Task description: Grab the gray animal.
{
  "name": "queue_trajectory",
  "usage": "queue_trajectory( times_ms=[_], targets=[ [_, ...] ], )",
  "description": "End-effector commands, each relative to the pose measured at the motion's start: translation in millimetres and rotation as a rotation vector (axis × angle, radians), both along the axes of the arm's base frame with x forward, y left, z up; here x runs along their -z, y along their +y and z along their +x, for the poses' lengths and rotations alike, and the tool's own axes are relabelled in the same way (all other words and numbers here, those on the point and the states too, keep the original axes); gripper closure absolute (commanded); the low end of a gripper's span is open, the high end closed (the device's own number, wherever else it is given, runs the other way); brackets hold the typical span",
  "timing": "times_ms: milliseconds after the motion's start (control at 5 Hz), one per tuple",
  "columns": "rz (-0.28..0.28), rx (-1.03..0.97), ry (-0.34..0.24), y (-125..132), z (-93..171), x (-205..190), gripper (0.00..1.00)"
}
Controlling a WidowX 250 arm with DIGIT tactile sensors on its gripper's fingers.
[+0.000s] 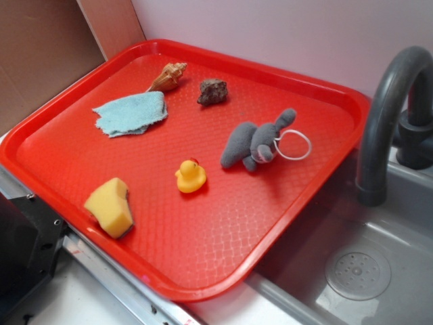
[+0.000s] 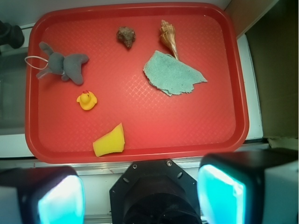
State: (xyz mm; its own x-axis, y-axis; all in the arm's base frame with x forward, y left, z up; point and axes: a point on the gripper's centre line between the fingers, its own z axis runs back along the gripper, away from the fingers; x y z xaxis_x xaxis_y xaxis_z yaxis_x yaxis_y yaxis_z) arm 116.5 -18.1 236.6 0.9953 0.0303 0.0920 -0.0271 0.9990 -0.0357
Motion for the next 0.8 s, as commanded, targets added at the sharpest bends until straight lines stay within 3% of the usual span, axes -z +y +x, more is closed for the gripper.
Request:
queue_trajectory(
  times_ms=[0,400,600],
  targets=[
    [0.000,0.000,0.000,0.0,0.0,0.0,0.00],
    [0.090,0.340,-0.104,-9.9,35.6,12.7,0.00],
    [0.147,0.579,-0.181,-20.2,69.7,27.0,0.00]
  ],
)
